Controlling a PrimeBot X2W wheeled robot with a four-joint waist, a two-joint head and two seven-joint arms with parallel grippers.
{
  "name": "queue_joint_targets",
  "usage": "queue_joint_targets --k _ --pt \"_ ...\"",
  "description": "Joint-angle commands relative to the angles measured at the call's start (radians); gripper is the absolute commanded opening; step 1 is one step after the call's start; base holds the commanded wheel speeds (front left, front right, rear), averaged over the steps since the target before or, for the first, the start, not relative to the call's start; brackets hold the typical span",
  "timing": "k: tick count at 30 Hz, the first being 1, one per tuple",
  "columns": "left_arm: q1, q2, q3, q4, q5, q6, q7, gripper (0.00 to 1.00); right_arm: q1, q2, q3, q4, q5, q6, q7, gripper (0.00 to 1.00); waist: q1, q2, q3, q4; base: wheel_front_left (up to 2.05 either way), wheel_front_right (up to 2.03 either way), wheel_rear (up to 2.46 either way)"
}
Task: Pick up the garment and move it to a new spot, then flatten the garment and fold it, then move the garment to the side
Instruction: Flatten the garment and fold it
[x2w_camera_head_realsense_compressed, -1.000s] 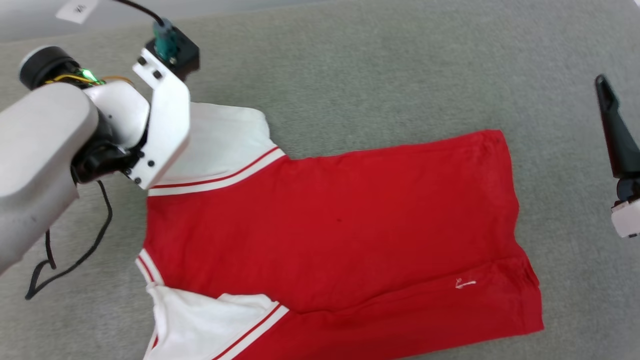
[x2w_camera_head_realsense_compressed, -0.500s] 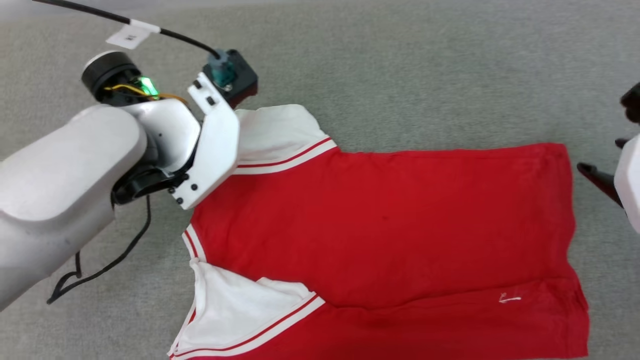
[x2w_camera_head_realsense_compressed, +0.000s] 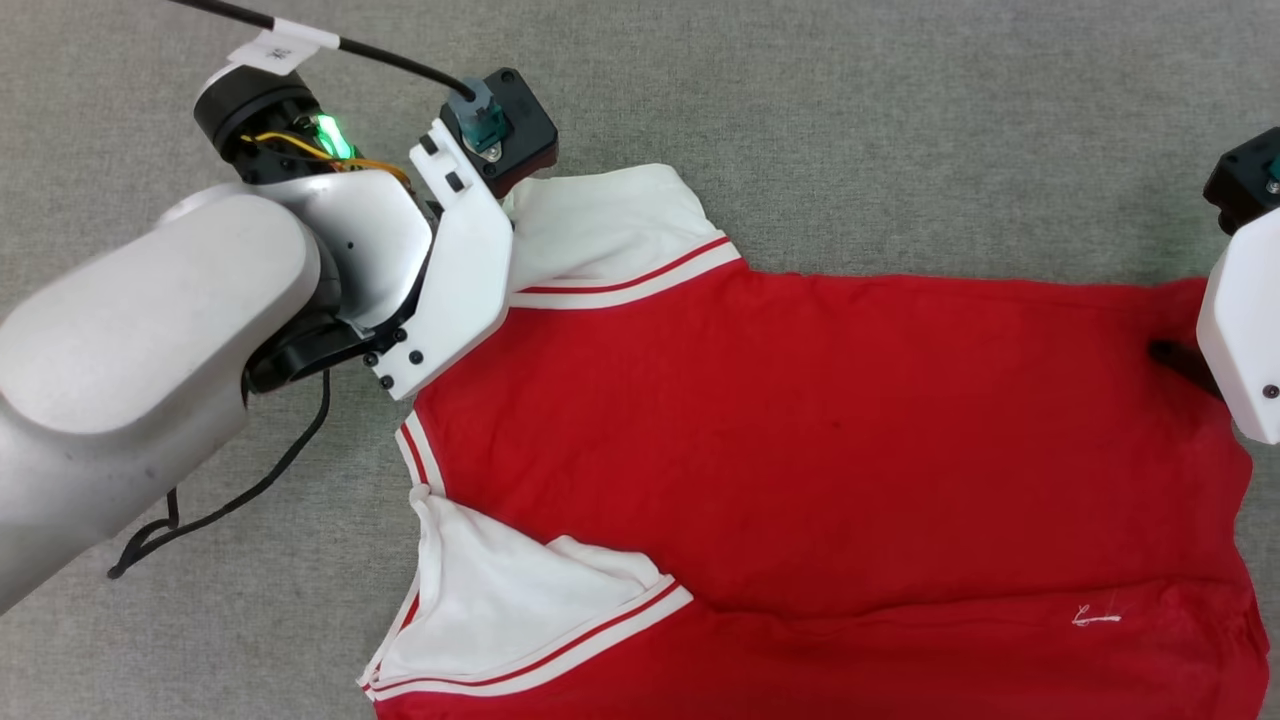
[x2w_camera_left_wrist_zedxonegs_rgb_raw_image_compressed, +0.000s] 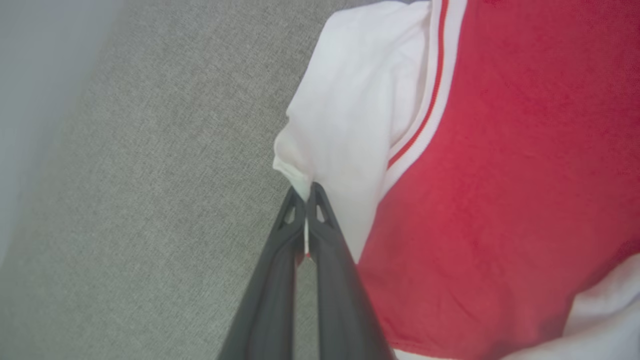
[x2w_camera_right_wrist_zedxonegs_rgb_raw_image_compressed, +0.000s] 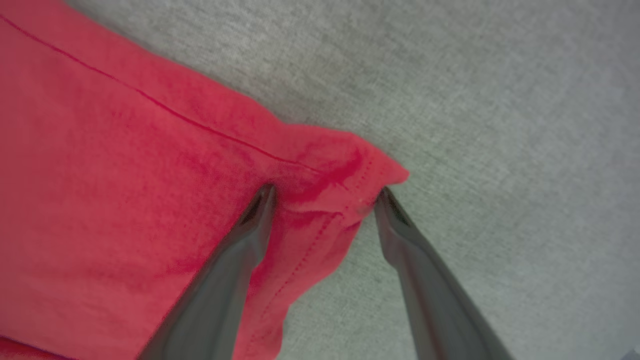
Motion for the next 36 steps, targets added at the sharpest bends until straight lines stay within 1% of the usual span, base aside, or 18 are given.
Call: queue_joint_targets --k 1,4,5,6,11,14,21,26,27,36 --pt "-0.01 0.0 0.001 0.001 0.006 0.0 -0.01 0.0 0.024 0.016 0.042 0.022 0.01 0.0 0.001 1.0 0.0 0.0 0.012 0.007 0.0 0.0 0.0" --pt "-0.007 -0.003 0.0 0.01 0.005 0.0 -0.021 0.0 0.059 0.023 0.091 0.036 0.039 0.0 -0.01 1.0 0.0 0.0 0.017 0.008 0.0 0.0 0.0" --pt "-0.004 -0.002 0.0 0.014 0.004 0.0 -0.023 0.0 0.06 0.028 0.099 0.032 0.046 0.001 -0.026 0.14 0.0 0.0 0.017 0.005 0.0 0.0 0.0" --pt "0.003 -0.002 0.0 0.017 0.005 0.0 -0.027 0.0 0.058 0.034 0.101 0.032 0.051 0.001 -0.043 0.0 0.0 0.0 0.013 0.003 0.0 0.0 0.0" --pt "0.041 0.011 0.0 0.038 -0.004 0.0 -0.057 0.0 0.015 0.037 0.11 0.04 0.05 0.001 -0.144 0.0 0.0 0.0 -0.036 -0.017 0.0 0.0 0.0" --pt "0.071 0.018 0.0 0.047 -0.012 0.0 -0.082 0.0 0.001 0.038 0.119 0.054 0.043 0.001 -0.219 0.0 0.0 0.0 -0.087 -0.025 0.0 0.0 0.0" --pt "0.139 0.038 0.0 0.031 -0.024 0.0 -0.118 0.0 0.038 0.016 0.153 0.071 0.067 0.0 -0.395 0.0 0.0 0.0 -0.211 -0.028 0.0 0.0 0.0" --pt "0.21 0.066 0.0 -0.002 -0.032 0.0 -0.13 0.0 0.1 -0.01 0.167 0.067 0.089 0.0 -0.491 0.0 0.0 0.0 -0.282 -0.022 0.0 0.0 0.0" --pt "0.271 0.081 0.0 -0.029 -0.036 0.0 -0.135 0.0 0.147 -0.024 0.171 0.064 0.093 0.0 -0.531 0.0 0.0 0.0 -0.322 -0.018 0.0 0.0 0.0" --pt "0.477 0.135 0.0 -0.114 -0.035 0.018 -0.106 0.0 0.308 -0.061 0.172 0.047 0.105 0.0 -0.599 0.0 0.0 0.0 -0.417 0.0 0.0 0.0 0.0"
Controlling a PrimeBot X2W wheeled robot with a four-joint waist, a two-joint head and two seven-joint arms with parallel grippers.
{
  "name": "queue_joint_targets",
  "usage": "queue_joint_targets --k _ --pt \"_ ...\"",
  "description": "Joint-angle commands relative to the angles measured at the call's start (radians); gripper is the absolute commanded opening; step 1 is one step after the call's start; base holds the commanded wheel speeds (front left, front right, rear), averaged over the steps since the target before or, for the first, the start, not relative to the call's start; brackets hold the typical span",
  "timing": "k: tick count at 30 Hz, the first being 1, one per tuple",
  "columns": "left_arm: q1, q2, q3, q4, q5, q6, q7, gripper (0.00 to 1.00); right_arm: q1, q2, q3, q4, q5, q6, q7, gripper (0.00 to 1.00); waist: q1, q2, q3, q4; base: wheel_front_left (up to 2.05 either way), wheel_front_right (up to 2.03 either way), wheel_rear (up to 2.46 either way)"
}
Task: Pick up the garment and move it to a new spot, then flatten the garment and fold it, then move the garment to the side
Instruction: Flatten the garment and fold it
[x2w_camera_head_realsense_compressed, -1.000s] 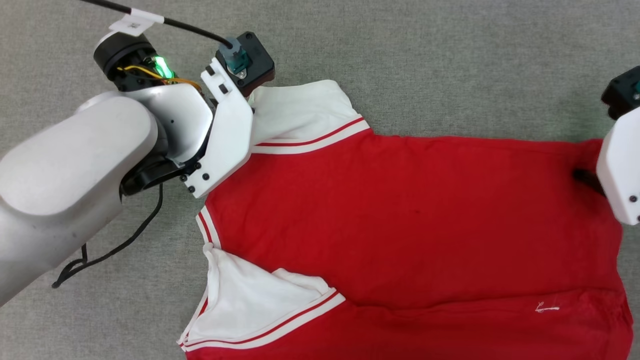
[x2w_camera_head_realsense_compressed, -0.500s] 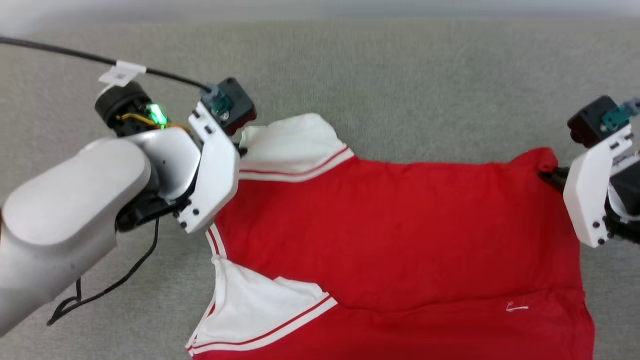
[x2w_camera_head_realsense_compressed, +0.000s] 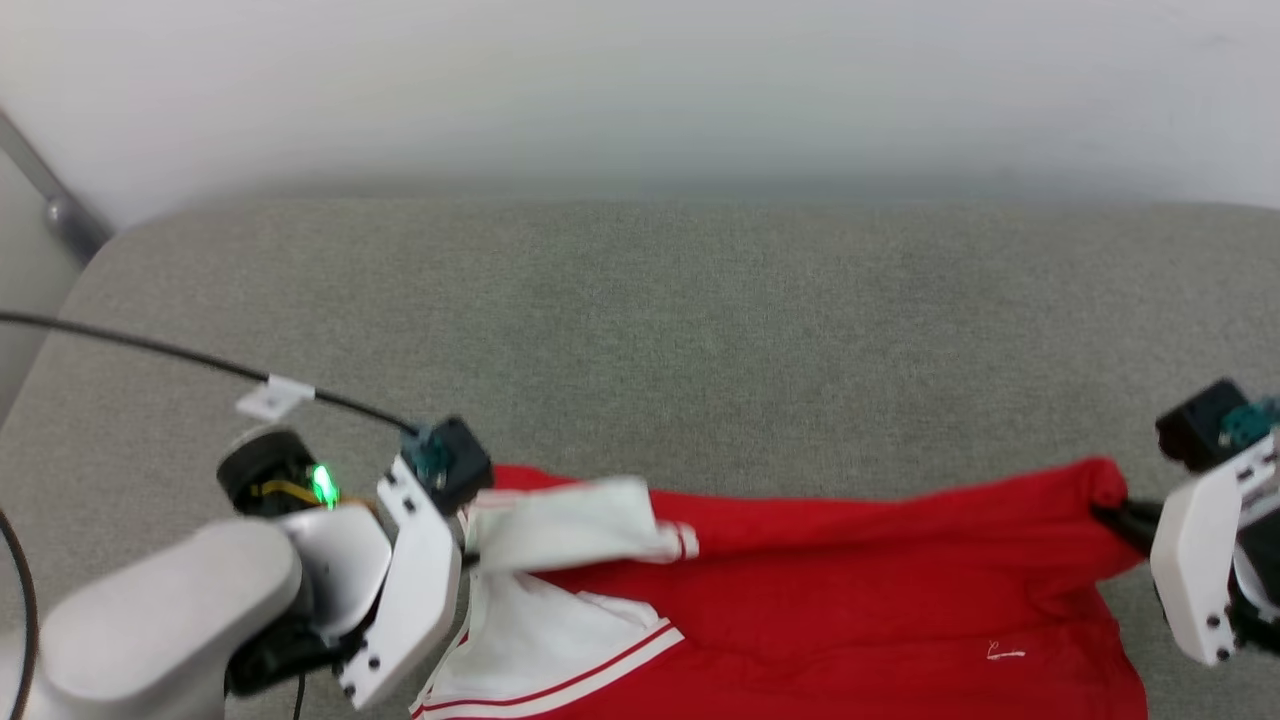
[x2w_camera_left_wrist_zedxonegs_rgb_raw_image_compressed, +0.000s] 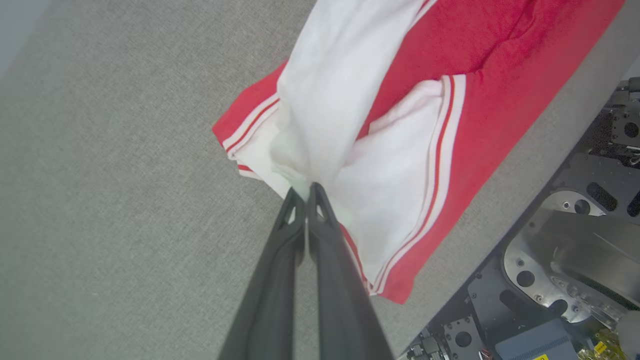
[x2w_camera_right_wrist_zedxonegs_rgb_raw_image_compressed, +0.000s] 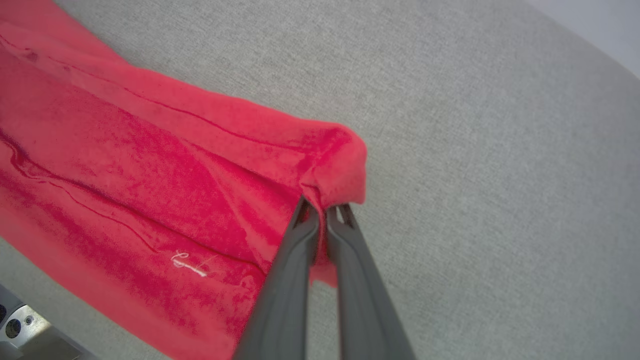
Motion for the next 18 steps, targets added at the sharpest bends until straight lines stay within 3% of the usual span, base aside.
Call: queue_joint_targets --k 1,7,17,18 --pt "0.054 0.007 0.001 -0.015 0.001 0.011 0.0 0.0 0.049 -0.012 0.005 -0.012 0.009 0.0 -0.009 0.0 0.0001 -0.0001 -0.028 0.007 0.0 0.0 0.0" --pt "0.201 0.018 0.001 -0.037 -0.003 0.038 -0.02 0.0 0.147 -0.015 0.017 -0.018 -0.001 0.0 -0.027 0.0 0.0001 -0.0001 -0.032 0.003 0.0 0.0 0.0" --pt "0.282 -0.032 0.001 0.037 0.013 0.049 -0.077 0.0 0.188 0.051 0.035 0.055 -0.031 0.0 -0.038 0.0 0.0001 -0.0001 0.018 -0.001 0.0 0.0 0.0" --pt "0.281 -0.038 0.002 0.047 0.014 0.05 -0.083 0.2 0.191 0.058 0.039 0.063 -0.034 0.0 -0.04 0.0 0.0001 -0.0001 0.018 -0.001 0.0 0.0 0.0"
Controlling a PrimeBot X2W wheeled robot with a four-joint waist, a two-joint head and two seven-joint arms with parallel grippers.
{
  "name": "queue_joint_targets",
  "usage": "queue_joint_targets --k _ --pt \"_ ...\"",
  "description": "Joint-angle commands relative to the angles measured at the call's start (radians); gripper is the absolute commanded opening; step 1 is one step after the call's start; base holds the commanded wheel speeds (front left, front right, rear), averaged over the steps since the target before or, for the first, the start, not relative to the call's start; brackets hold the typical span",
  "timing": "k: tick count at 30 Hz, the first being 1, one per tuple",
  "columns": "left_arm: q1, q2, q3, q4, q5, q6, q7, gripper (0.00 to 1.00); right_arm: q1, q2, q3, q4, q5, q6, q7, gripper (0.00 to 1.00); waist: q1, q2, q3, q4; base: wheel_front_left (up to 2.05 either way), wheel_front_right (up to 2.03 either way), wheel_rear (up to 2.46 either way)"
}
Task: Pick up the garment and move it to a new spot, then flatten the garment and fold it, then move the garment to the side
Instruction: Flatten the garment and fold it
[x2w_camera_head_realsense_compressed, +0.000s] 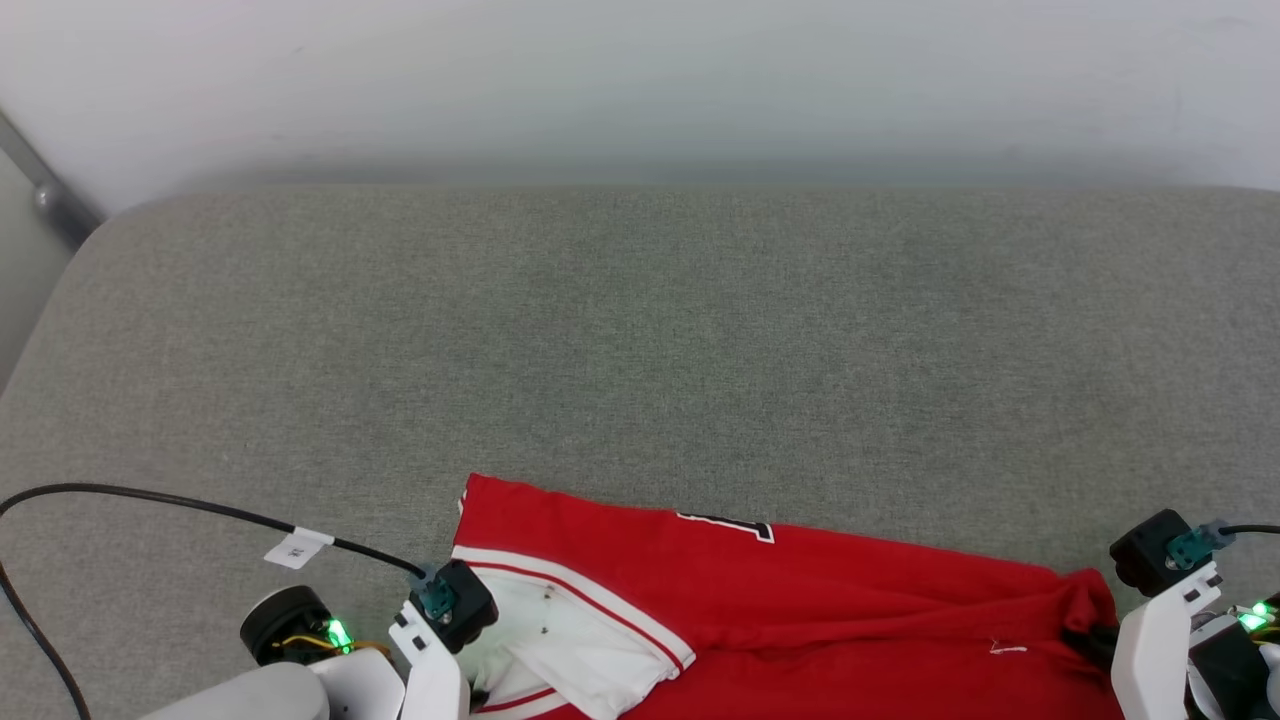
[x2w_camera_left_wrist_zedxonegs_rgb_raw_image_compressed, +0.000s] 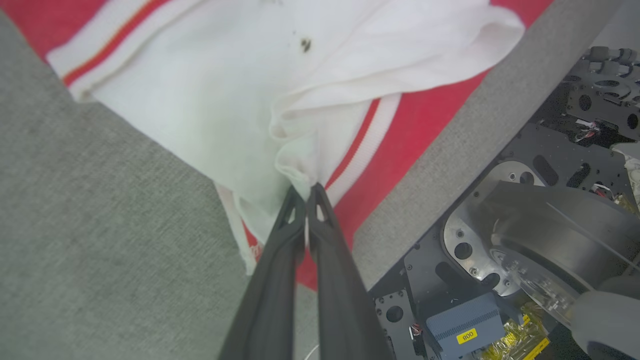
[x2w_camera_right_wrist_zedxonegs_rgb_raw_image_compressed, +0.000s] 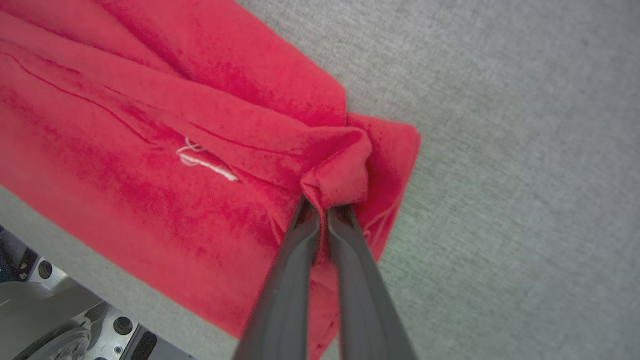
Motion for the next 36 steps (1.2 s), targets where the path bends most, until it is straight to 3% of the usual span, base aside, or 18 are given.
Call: queue_joint_targets --k 1,2,3,6,7,9,10,11,16,21,26,36 --pt "0.007 -0.007 0.006 0.006 0.007 0.006 -0.017 0.88 0.015 0.011 0.003 0.009 0.003 0.0 -0.008 0.05 0.0001 0.0 -0.002 0.0 0.0 0.0 0.0" --pt "0.007 -0.008 0.012 0.012 0.013 0.01 -0.034 1.0 0.015 0.016 -0.004 0.012 0.004 0.0 -0.019 0.21 0.0001 0.0 -0.007 0.001 0.0 0.0 0.0" --pt "0.006 -0.008 0.014 0.013 0.025 0.011 -0.053 1.0 0.013 0.014 -0.012 0.011 -0.004 0.0 -0.036 1.0 0.0001 0.0 -0.013 0.002 0.0 0.0 0.0" --pt "0.018 -0.004 0.039 0.007 0.053 0.036 -0.147 1.0 0.032 -0.001 -0.044 -0.013 -0.009 0.0 -0.084 1.0 0.0001 0.0 -0.042 0.004 0.0 0.0 0.0" --pt "0.041 0.006 0.083 -0.012 0.084 0.098 -0.274 1.0 0.062 -0.034 -0.1 -0.058 -0.018 0.0 -0.123 1.0 0.0001 0.0 -0.072 0.004 0.0 0.0 0.0" --pt "0.062 0.011 0.115 -0.02 0.108 0.162 -0.364 1.0 0.091 -0.043 -0.161 -0.089 -0.016 0.0 -0.148 1.0 0.0001 0.0 -0.084 0.002 0.0 0.0 0.0" --pt "0.101 0.006 0.158 -0.027 0.138 0.261 -0.493 1.0 0.148 -0.038 -0.268 -0.121 -0.031 0.0 -0.177 1.0 0.0001 0.0 -0.091 0.001 0.0 0.0 0.0" --pt "0.112 0.003 0.17 -0.027 0.151 0.293 -0.533 1.0 0.165 -0.032 -0.308 -0.128 -0.037 0.0 -0.184 1.0 0.0001 0.0 -0.092 0.0 0.0 0.0 0.0" --pt "0.162 -0.024 0.23 -0.009 0.206 0.457 -0.684 1.0 0.267 0.032 -0.483 -0.144 -0.062 0.0 -0.174 1.0 0.0001 0.0 -0.078 0.006 0.0 0.0 0.0" --pt "0.219 -0.074 0.316 -0.01 0.243 0.579 -0.725 1.0 0.347 0.117 -0.588 -0.151 -0.057 0.0 -0.118 1.0 0.0001 0.0 -0.05 0.019 0.0 0.0 0.0" --pt "0.286 -0.137 0.428 -0.044 0.33 0.635 -0.73 1.0 0.387 0.189 -0.619 -0.137 -0.037 0.0 -0.047 1.0 0.0001 0.0 -0.02 0.035 0.0 0.0 0.0" --pt "0.421 -0.282 0.641 -0.061 0.508 0.611 -0.73 1.0 0.386 0.262 -0.556 -0.074 0.028 0.0 0.091 1.0 0.0001 0.0 0.023 0.068 0.0 0.0 0.0"
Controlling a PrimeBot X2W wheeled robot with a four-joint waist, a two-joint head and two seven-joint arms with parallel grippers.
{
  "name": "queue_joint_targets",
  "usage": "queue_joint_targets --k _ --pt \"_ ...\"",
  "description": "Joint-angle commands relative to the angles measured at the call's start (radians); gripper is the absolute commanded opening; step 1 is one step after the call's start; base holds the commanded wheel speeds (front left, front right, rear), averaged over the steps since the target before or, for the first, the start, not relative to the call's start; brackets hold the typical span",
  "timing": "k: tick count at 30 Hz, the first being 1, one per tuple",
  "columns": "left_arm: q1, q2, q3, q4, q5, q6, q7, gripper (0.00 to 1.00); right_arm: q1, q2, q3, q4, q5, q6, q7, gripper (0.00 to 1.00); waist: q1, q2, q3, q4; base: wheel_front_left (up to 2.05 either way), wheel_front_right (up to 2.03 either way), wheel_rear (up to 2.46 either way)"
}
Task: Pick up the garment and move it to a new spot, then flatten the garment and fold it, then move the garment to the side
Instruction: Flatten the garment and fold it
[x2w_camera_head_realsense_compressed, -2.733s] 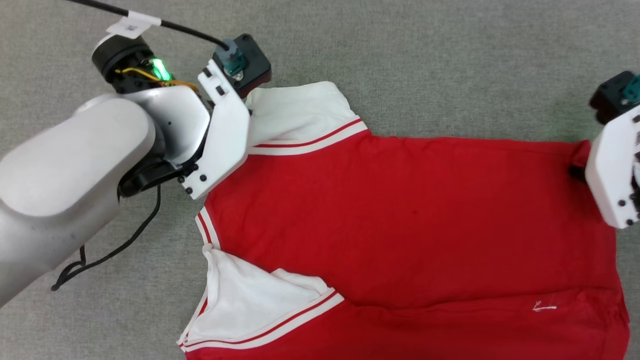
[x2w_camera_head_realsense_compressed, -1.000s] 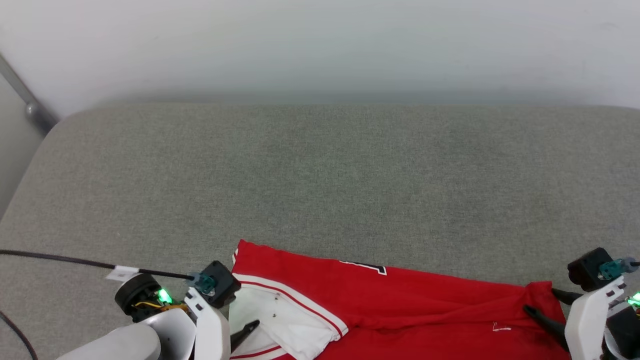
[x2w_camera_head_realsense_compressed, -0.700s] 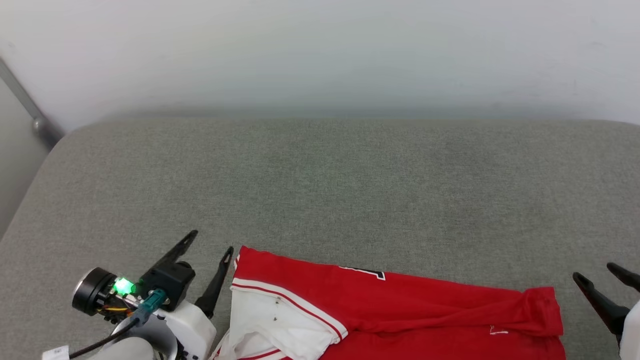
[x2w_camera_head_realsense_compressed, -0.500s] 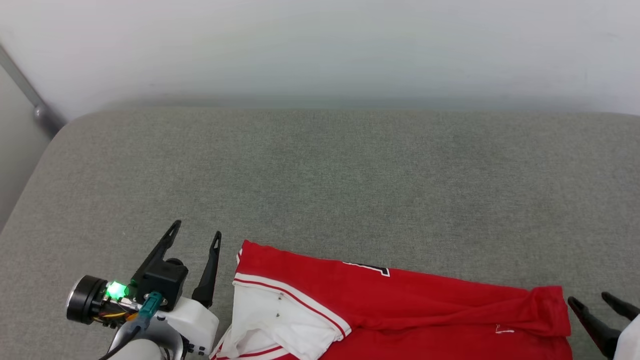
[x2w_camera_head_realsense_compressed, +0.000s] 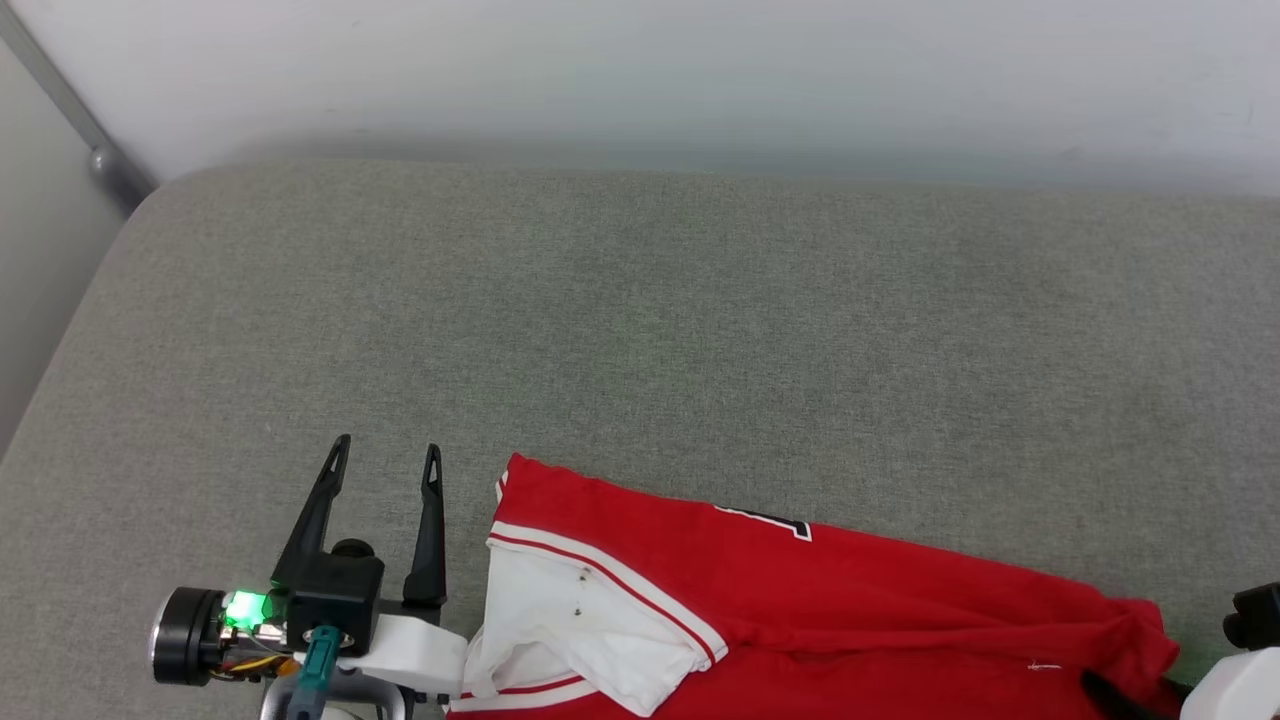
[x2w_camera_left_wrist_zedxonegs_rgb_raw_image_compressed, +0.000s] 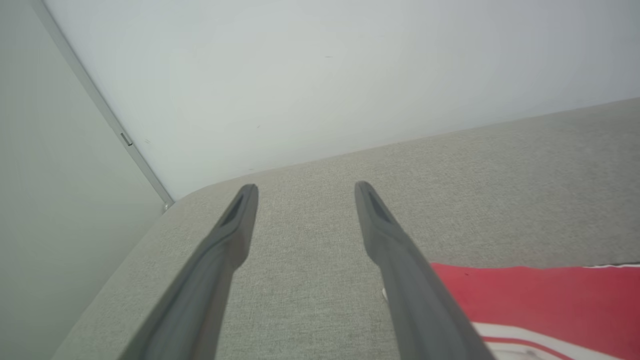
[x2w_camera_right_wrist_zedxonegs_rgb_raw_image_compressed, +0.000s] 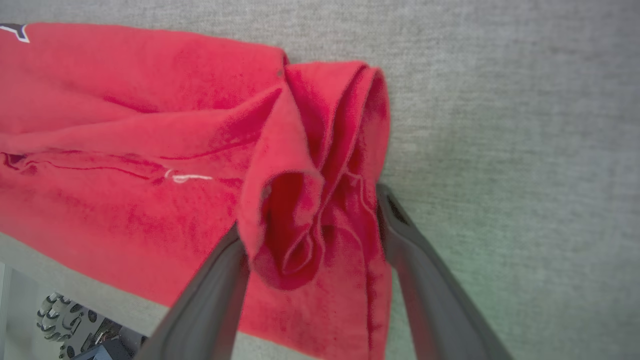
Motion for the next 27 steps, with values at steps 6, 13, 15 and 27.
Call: queue_joint_targets --k 6,13,15,27 --pt "0.081 -0.109 0.121 0.005 0.109 -0.034 -0.007 1.0 -0.002 0.047 0.117 0.011 0.052 0.006 0.067 1.0 0.0 -0.0001 0.008 0.008 0.0 0.0 0.0" --pt "0.153 -0.191 0.228 0.004 0.211 -0.076 -0.006 1.0 -0.038 0.012 0.114 0.012 0.079 0.006 0.038 0.0 0.0 -0.0001 -0.012 0.001 0.0 0.0 0.0" --pt "0.17 -0.208 0.252 0.001 0.233 -0.09 -0.006 1.0 -0.051 -0.013 0.095 0.019 0.084 0.0 0.024 0.0 0.0 -0.0001 -0.02 -0.003 0.0 0.0 0.0" --pt "0.25 -0.259 0.329 -0.004 0.329 -0.168 -0.006 1.0 -0.068 -0.145 -0.006 0.071 0.105 0.0 0.029 0.0 0.0 -0.0001 -0.067 -0.022 0.0 0.0 0.0"
